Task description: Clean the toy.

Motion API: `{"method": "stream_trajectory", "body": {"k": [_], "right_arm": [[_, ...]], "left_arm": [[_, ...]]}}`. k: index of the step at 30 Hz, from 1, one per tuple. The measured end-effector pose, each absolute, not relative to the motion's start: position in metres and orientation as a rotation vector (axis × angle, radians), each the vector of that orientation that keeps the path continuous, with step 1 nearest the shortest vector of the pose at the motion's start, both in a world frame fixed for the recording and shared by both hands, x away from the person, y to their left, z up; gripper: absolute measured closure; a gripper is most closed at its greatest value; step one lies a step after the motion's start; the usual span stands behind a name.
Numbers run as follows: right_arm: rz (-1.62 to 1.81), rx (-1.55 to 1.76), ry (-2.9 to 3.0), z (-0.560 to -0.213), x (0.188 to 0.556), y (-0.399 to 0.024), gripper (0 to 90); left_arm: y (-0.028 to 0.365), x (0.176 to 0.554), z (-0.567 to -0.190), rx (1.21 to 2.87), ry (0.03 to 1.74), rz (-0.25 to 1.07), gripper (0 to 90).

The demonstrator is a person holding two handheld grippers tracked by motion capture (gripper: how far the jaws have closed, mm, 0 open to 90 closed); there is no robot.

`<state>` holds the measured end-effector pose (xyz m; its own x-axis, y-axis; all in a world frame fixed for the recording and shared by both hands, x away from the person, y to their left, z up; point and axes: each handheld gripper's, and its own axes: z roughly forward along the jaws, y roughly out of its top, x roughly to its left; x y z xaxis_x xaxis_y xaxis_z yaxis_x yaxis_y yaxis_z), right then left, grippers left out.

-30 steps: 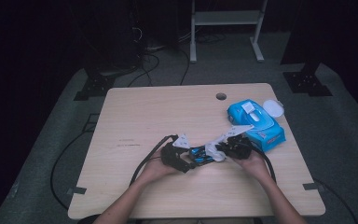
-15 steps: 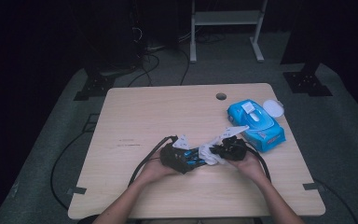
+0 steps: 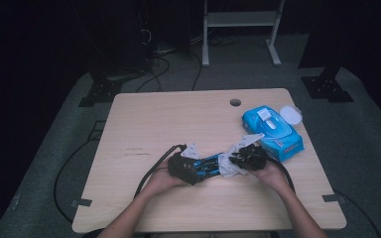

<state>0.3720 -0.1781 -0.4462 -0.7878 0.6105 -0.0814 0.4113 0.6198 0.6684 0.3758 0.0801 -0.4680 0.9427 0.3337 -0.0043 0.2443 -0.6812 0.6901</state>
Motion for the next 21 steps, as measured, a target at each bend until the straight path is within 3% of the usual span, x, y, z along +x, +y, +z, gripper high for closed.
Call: {"method": "stream_trajectory", "body": {"k": [9,17,21], "right_arm": [[1.013,0.81,2.528,-0.44,0.369,-0.174,60.6],[1.121,0.786,2.585,-0.441,0.368,-0.17,55.2],[1.094,0.74,2.6,-0.446,0.366,-0.159,56.6]], "left_arm": [[0.082,0.375,-0.468,2.35,0.404,0.158,24.2],[0.082,0.375,-0.468,2.348,0.407,0.156,24.2],[0.082,0.375,-0.469,2.344,0.411,0.156,24.2]]}}
